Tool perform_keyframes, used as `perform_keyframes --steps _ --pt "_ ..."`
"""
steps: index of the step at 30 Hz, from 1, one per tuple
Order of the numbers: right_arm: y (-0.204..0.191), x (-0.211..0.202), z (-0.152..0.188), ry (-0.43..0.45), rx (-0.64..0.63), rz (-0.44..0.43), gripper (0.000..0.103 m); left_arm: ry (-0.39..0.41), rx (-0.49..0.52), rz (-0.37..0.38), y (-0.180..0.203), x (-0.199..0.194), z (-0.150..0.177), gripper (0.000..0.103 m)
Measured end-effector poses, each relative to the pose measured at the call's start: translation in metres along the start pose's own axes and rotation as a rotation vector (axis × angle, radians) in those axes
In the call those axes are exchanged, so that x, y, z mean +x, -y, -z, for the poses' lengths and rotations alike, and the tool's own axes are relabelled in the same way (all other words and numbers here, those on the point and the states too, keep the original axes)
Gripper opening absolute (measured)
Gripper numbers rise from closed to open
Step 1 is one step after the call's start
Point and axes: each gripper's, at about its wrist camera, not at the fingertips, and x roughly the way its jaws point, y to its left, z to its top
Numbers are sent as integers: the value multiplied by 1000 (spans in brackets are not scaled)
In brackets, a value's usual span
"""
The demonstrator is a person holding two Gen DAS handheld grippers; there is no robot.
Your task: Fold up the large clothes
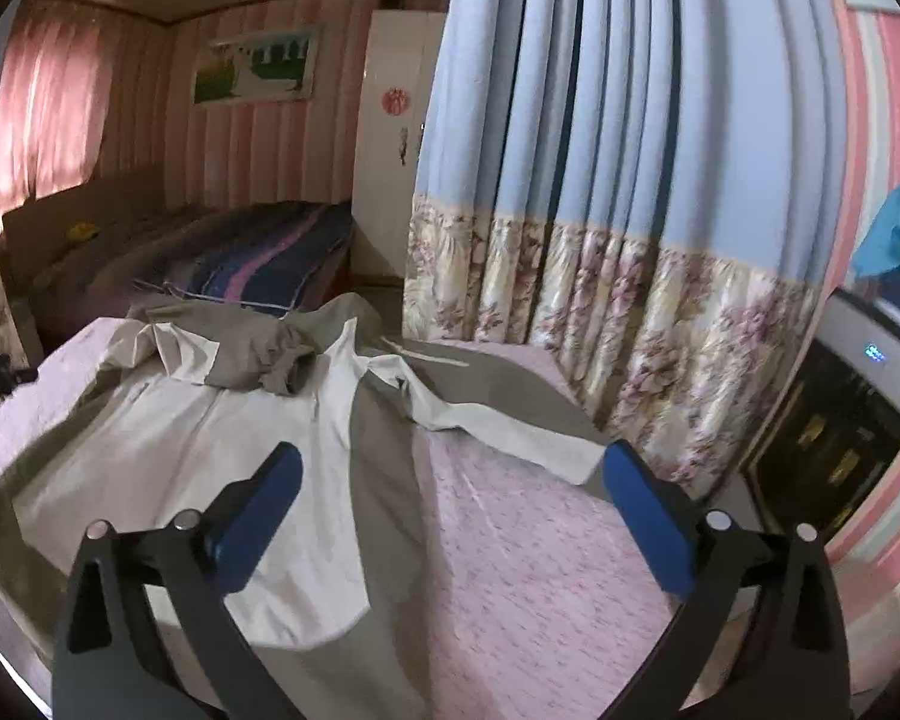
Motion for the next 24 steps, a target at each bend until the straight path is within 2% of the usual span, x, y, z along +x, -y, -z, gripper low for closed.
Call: perform_keyframes --steps 4,9,10,15,19,20,22,23,24 --pt "-24 64 -14 -15 58 -98 100 -9 14 -11 9 31 -13 98" --pt "-89 149 -38 -22 -57 -165 100 -22 28 -58 11 71 -39 98" --pt "-104 174 -42 -44 -61 -197 100 -11 26 -53 10 77 -45 100" --pt "-160 274 -35 -161 -98 -211 100 -1 16 -66 8 122 -68 100" --pt "-185 330 -20 -270 -86 -204 99 -42 29 -136 5 163 -72 100" --pt "-187 335 -19 -270 -75 -208 94 -53 27 -157 2 170 -72 100" --pt "-188 345 -18 -292 -41 -250 68 -78 16 -156 -1 185 -72 100" --pt "-189 349 -17 -309 -33 -255 41 -93 12 -162 -1 194 -72 100" --pt "-190 350 -18 -313 -26 -251 38 -102 10 -161 -1 200 -73 100"
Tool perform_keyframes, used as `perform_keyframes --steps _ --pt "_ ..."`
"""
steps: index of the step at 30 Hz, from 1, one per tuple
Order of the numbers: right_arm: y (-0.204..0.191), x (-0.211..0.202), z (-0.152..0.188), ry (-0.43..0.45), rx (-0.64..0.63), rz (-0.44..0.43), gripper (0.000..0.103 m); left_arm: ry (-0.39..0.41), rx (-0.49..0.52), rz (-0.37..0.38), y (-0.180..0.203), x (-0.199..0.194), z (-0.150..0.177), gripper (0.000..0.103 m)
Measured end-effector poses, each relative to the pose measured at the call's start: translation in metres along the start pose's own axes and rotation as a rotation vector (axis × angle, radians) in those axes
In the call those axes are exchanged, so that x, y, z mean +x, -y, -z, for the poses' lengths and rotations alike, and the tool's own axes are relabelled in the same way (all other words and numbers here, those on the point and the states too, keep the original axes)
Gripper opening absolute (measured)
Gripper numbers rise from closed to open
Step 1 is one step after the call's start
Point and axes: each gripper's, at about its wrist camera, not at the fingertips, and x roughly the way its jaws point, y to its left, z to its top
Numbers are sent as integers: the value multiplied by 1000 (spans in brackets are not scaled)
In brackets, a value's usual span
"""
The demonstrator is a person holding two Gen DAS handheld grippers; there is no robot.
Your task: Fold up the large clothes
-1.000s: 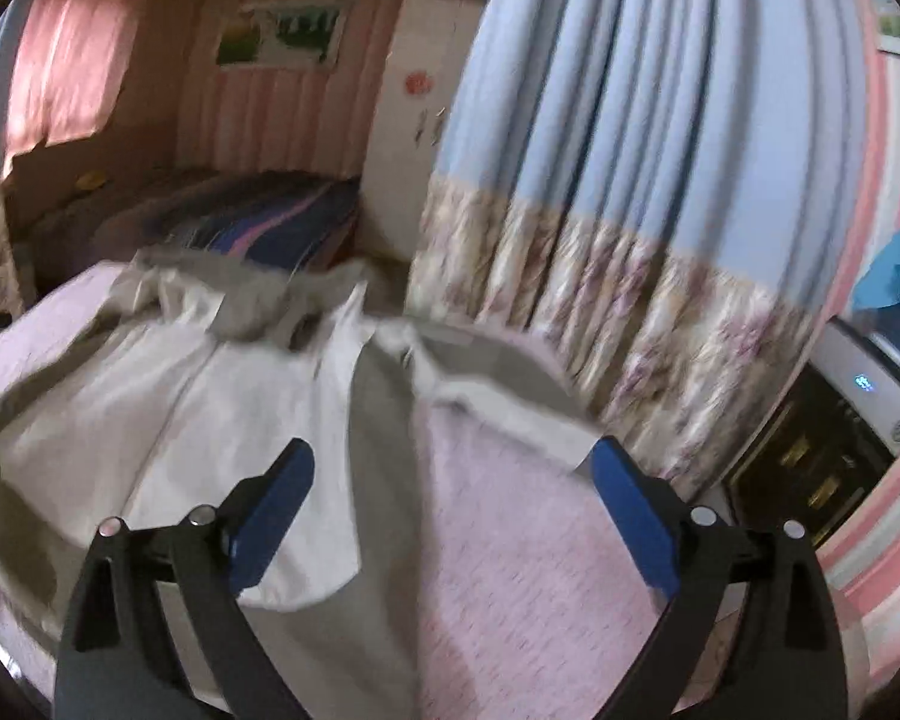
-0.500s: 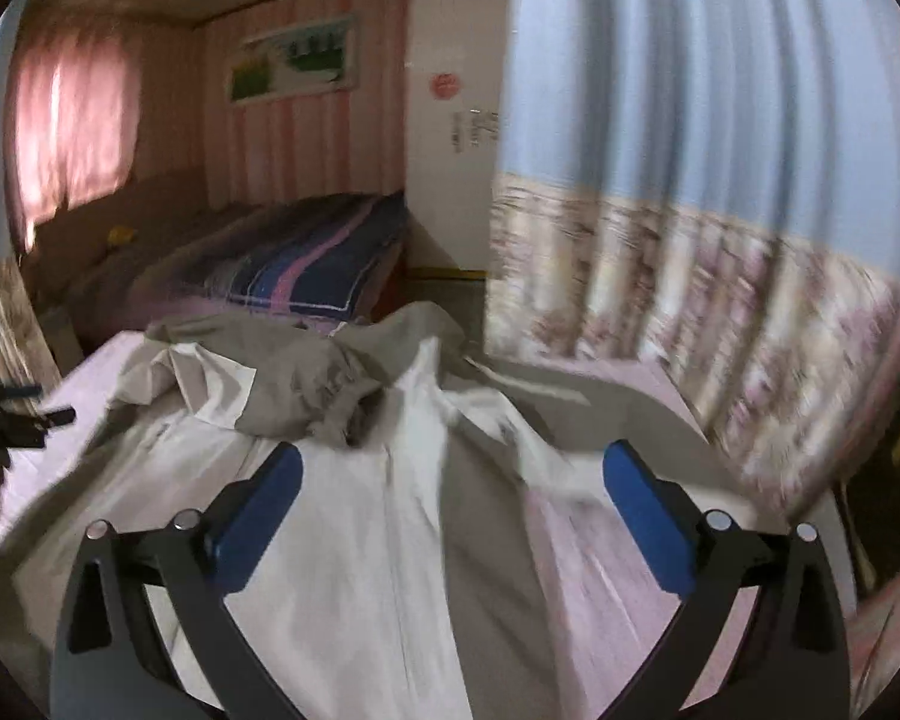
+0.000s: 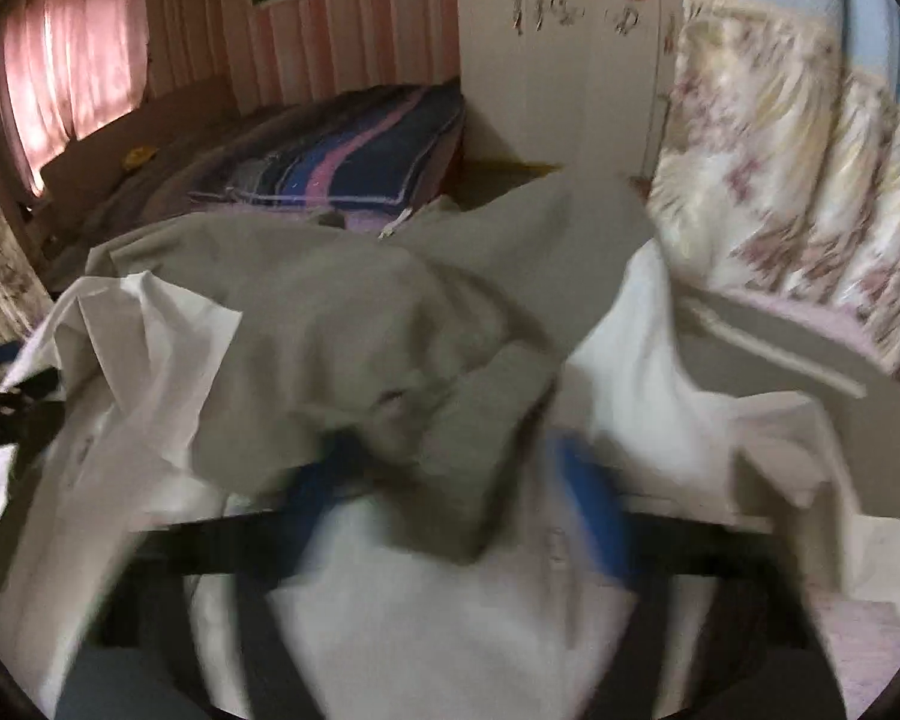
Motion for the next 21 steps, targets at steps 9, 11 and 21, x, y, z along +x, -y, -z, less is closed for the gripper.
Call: perform_keyframes --steps 9,11,21 --pt "24 -70 -6 131 15 -23 29 -35 59 26 5 27 0 40" --pt "25 -83 -6 137 -7 -33 27 -14 103 38 10 19 4 23" --pt "38 -145 28 224 -78 -10 22 60 167 190 2 -80 40 19"
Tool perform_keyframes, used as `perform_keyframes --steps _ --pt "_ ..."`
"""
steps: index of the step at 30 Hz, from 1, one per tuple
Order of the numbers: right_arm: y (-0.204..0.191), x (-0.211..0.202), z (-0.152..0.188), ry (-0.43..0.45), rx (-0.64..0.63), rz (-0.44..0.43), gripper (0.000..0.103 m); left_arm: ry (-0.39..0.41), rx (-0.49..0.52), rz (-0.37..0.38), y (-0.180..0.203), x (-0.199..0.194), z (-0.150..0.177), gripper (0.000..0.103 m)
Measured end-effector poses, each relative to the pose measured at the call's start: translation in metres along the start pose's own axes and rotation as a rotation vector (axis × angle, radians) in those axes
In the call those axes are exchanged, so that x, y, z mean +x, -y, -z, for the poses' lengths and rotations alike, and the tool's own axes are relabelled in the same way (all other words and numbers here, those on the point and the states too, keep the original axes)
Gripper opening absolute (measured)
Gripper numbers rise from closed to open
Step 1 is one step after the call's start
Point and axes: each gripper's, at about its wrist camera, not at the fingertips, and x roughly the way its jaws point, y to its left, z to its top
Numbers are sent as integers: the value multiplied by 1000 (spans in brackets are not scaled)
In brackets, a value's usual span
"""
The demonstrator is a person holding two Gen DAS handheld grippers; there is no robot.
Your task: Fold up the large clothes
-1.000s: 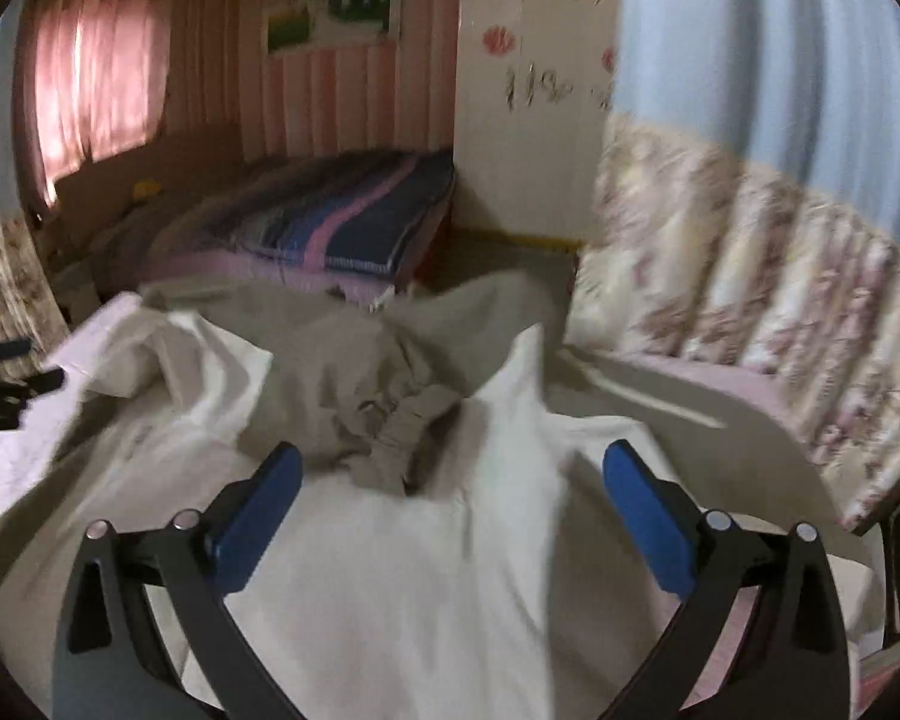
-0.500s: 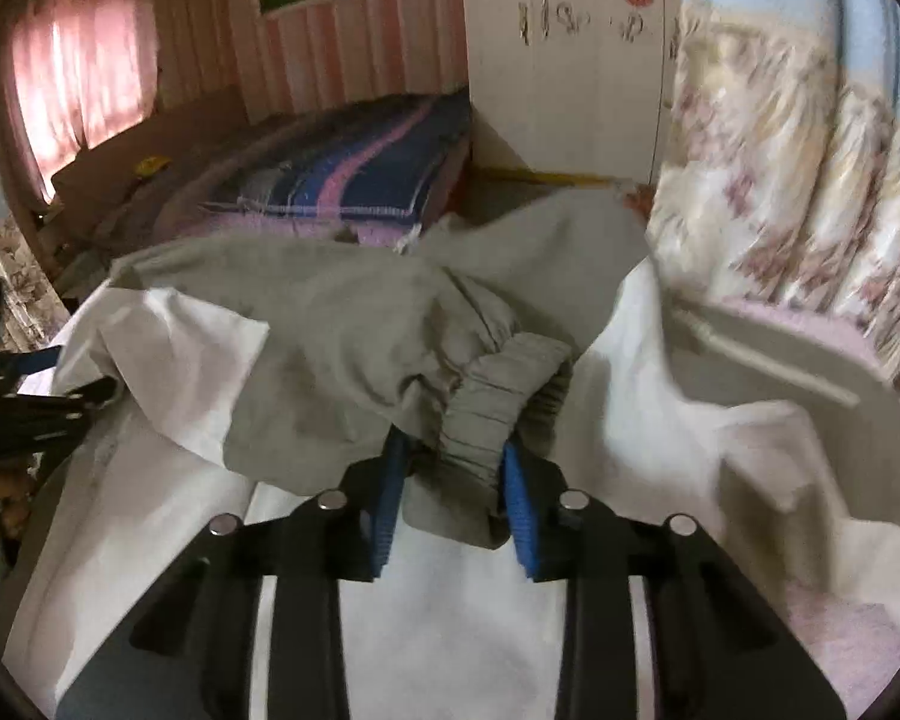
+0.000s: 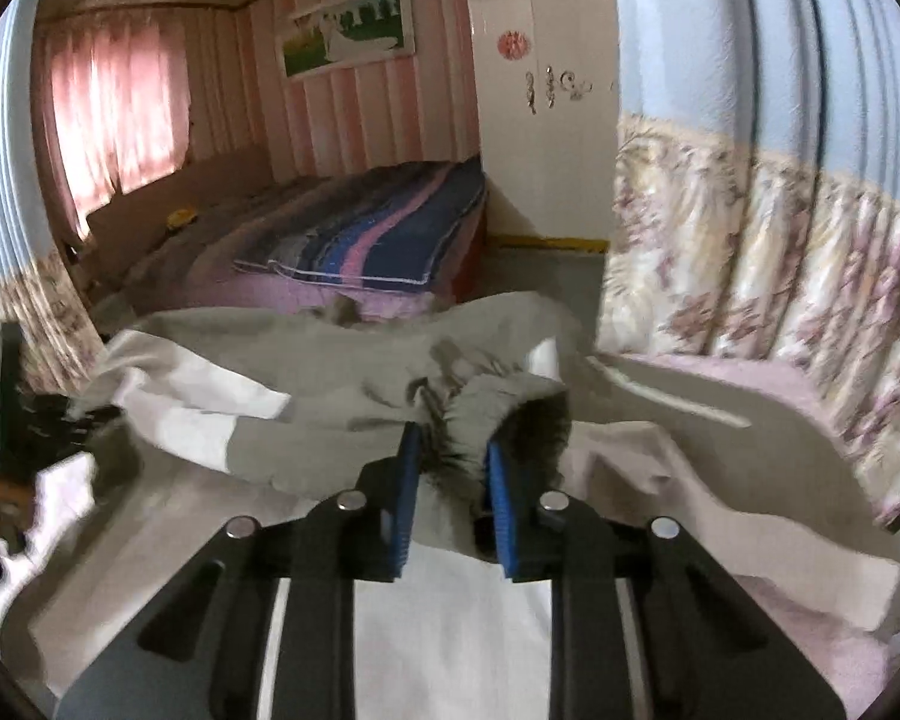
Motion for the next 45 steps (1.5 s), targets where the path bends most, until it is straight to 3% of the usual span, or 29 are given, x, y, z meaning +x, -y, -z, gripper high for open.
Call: perform_keyframes --steps 1,3,4,7,9,14,17,20,22,23,24,30,35,36,38,39,40,41,43,45 --pt "3 6 7 -23 -25 35 23 -23 20 9 5 -3 6 30" --pt "15 30 25 -104 -51 98 24 -57 43 -6 10 -1 18 42" --pt "21 44 35 -150 -59 123 24 -68 40 0 8 0 23 61" --pt "36 64 54 -227 -47 143 26 -41 -68 -10 -10 -7 30 95" --pt "38 66 57 -240 -44 145 39 -37 -142 5 -26 -9 26 99" --pt "26 54 53 -198 -85 137 45 -48 -227 60 -58 0 5 99" --pt "23 49 53 -193 -110 147 46 -14 -275 156 -71 -10 -13 99" --pt "26 36 47 -173 -94 136 50 44 -296 130 -79 -29 -24 100" --pt "26 17 37 -121 -78 126 62 41 -300 93 -81 -33 -27 100" --pt "28 8 29 -90 -71 129 76 31 -293 60 -81 -31 -29 100" --pt "29 -2 21 -57 -61 129 85 19 -281 19 -82 -25 -31 100" --pt "34 -10 -25 12 -24 133 87 -103 -306 -62 -107 48 -59 100" --pt "23 7 -39 8 -23 120 87 -201 -308 42 -116 108 -79 100" --pt "21 12 -38 -1 -26 117 87 -211 -291 55 -112 118 -83 99" --pt "17 21 -34 -19 -37 115 87 -212 -245 60 -100 132 -89 80" --pt "15 26 -31 -29 -46 113 87 -226 -237 63 -95 140 -89 43" --pt "14 30 -29 -36 -51 115 87 -242 -236 52 -92 147 -88 16" --pt "13 34 -27 -44 -53 117 87 -244 -228 34 -88 152 -88 4" --pt "14 42 -23 -58 -53 122 87 -225 -202 7 -80 158 -87 0" --pt "14 47 -23 -62 -59 134 87 -170 -184 -67 -79 155 -90 0"
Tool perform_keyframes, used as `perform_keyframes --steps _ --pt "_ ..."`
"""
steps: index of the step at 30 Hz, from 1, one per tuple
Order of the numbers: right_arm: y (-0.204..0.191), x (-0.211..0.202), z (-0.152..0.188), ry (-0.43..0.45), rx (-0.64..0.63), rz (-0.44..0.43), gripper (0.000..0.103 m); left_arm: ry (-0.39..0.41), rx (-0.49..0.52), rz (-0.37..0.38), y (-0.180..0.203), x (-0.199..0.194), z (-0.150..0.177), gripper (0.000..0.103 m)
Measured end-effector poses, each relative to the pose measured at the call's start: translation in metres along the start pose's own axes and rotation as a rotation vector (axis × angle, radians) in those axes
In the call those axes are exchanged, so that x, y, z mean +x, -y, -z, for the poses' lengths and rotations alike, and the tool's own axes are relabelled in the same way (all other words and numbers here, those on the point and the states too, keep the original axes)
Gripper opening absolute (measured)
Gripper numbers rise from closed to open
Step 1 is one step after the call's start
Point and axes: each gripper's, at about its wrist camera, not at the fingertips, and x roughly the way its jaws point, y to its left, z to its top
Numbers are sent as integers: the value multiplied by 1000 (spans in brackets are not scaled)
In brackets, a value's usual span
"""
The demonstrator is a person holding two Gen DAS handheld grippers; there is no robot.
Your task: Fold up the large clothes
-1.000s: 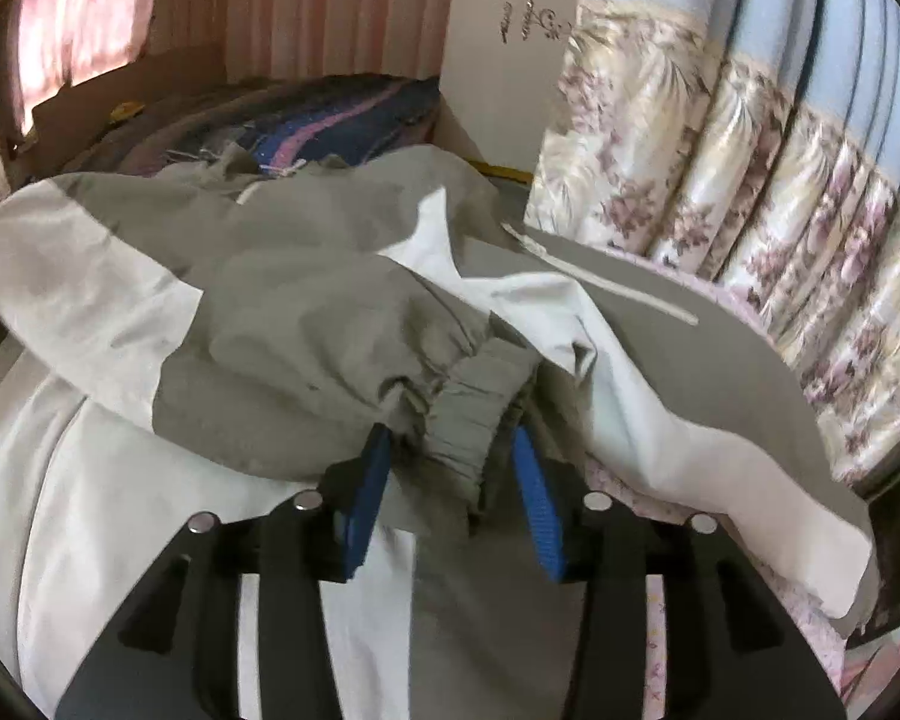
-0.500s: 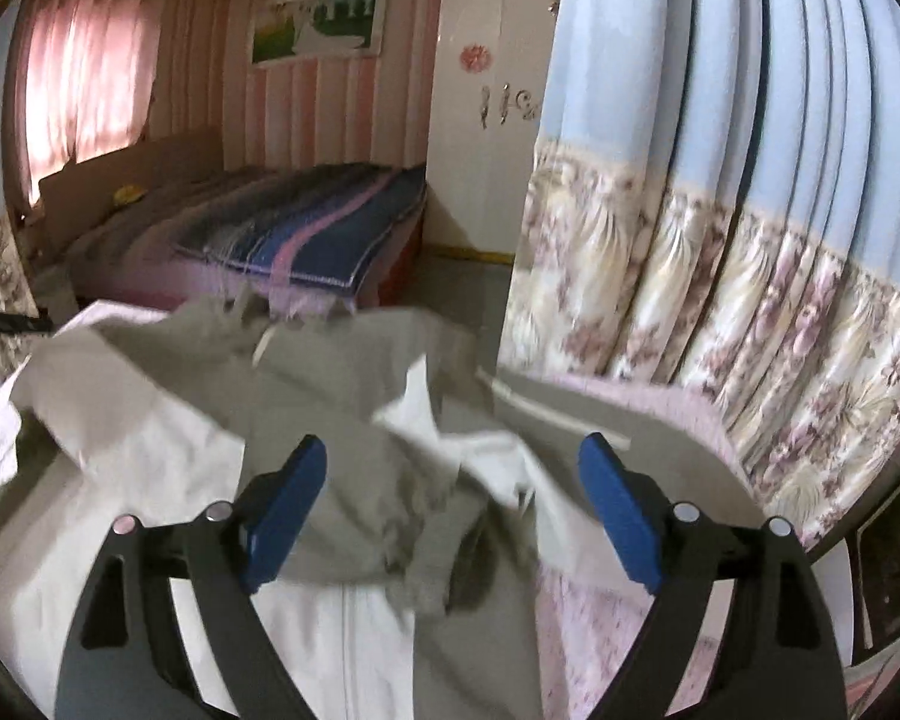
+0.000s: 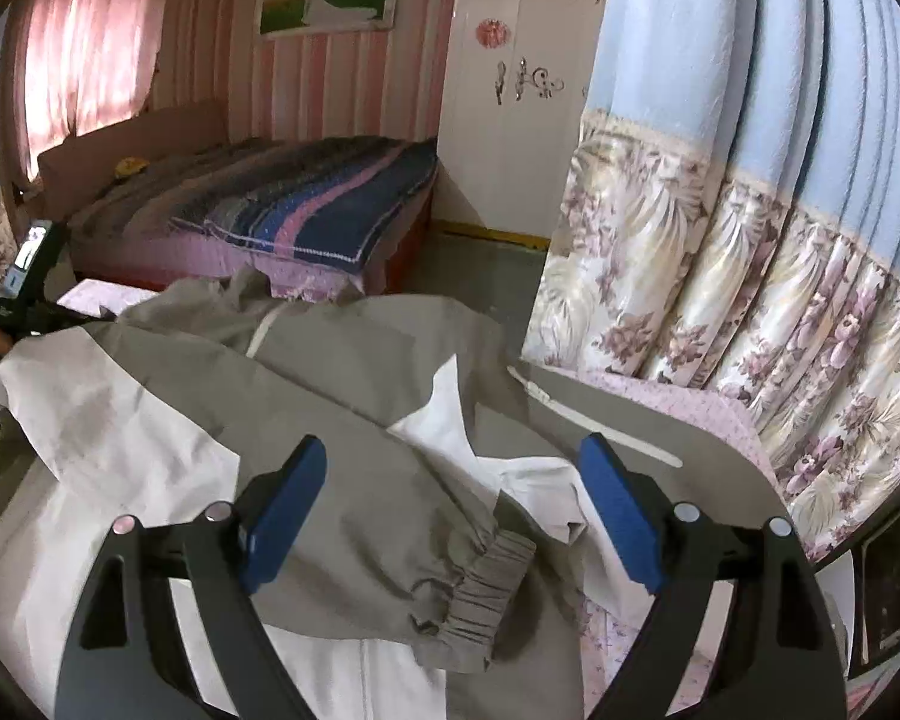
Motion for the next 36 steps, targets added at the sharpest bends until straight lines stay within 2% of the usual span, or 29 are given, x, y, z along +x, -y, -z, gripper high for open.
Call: perform_keyframes --steps 2,3,5,6,7,8,9,10,11,13,14,15,16,18,21,23,25,26,27,28,31,33,36 --pt "2 5 -1 2 0 16 87 107 26 -131 -1 -12 -8 0" --pt "2 6 -1 8 3 24 87 187 51 -218 -1 -22 -13 0" --pt "3 10 -1 4 13 31 87 258 107 -253 1 -31 -19 4" --pt "3 11 0 0 20 31 87 250 158 -294 5 -28 -19 13" --pt "3 12 3 -8 24 27 87 257 199 -347 9 -28 -17 28" --pt "3 13 5 -14 23 29 87 265 238 -400 11 -27 -13 38" --pt "3 14 8 -18 22 32 87 268 260 -454 9 -29 -9 57" --pt "3 14 12 -26 22 30 87 270 243 -479 3 -34 -5 69" --pt "4 15 17 -35 27 27 87 271 202 -485 -6 -41 -2 70" --pt "8 16 26 -52 44 14 87 253 69 -433 -31 -64 10 70" --pt "8 16 29 -58 52 2 87 237 15 -391 -41 -76 18 70" --pt "7 17 32 -65 58 -12 87 225 -27 -317 -47 -90 31 75" --pt "4 20 36 -72 59 -35 87 213 -34 -265 -47 -99 45 78" --pt "-4 24 41 -75 55 -53 87 181 -5 -211 -33 -110 70 80" --pt "-14 36 45 -95 66 -60 87 126 4 -150 -6 -106 99 79" --pt "-18 43 47 -109 86 -58 85 108 30 -184 5 -101 110 79" --pt "-20 51 51 -138 103 -72 62 75 3 -186 9 -87 107 77" --pt "-22 54 52 -151 102 -70 45 58 -16 -179 7 -83 107 74" --pt "-25 56 52 -152 91 -51 43 33 -15 -188 5 -76 107 62" --pt "-29 56 52 -155 79 -37 41 3 3 -198 7 -69 107 43" --pt "-34 51 48 -161 71 -58 35 -51 68 -221 15 -52 110 16" --pt "-32 33 44 -128 92 -90 28 -27 95 -258 17 -56 117 13" --pt "-26 13 47 -103 102 -110 27 13 101 -254 15 -70 128 12"
